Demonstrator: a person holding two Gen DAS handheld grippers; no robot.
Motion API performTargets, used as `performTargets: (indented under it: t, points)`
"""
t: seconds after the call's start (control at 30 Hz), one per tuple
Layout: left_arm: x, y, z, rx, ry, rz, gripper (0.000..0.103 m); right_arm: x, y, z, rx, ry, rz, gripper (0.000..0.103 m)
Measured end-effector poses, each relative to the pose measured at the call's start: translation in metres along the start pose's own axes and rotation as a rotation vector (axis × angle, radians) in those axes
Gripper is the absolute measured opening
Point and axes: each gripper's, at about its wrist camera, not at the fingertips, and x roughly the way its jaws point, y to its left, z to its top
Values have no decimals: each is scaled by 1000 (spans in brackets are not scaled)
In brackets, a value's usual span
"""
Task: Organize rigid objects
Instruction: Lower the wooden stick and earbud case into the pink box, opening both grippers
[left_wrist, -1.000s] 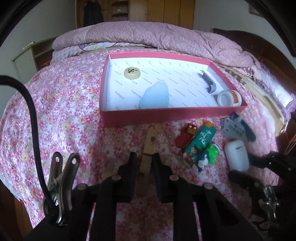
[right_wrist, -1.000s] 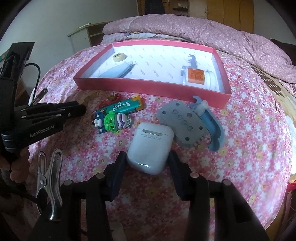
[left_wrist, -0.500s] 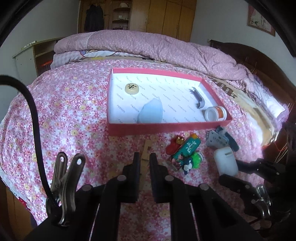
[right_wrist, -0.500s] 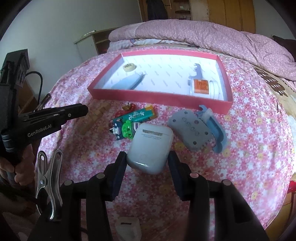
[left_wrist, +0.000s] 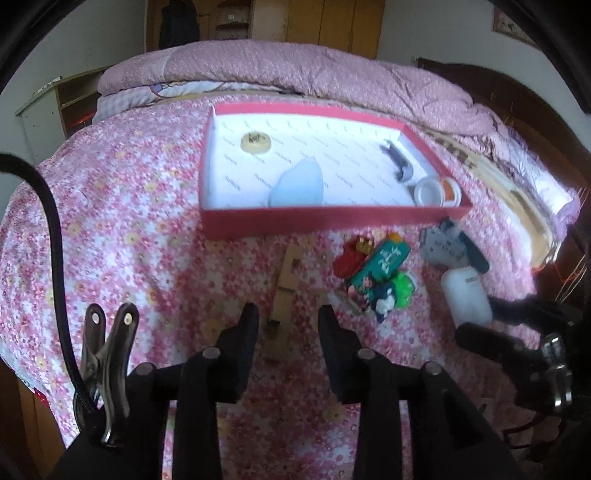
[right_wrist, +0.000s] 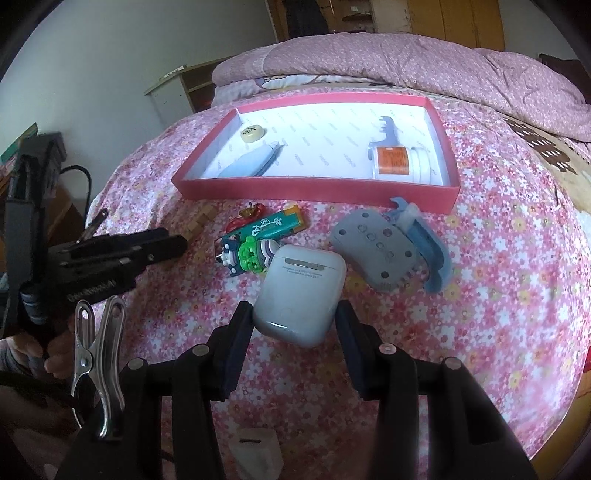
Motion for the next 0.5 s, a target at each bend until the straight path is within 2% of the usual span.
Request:
performTargets:
  t: [0.13, 0.23, 0.27, 0.43, 0.5]
  points:
    - [9, -4, -1, 18, -10, 56, 31, 1, 0, -1, 1, 3, 7, 47]
    - [12, -7, 2, 43, -24, 74, 16, 3, 0, -2, 1, 10, 13, 47]
    - [13, -8, 3, 47, -26, 69, 11, 4, 0, -2, 1, 11, 15, 47]
    - [2, -1, 10, 7, -37, -17, 11, 6, -6, 4, 12, 17, 25, 47]
    - [-8, -1, 16, 9, -63, -23, 11, 5, -7, 9, 13, 13, 29, 47]
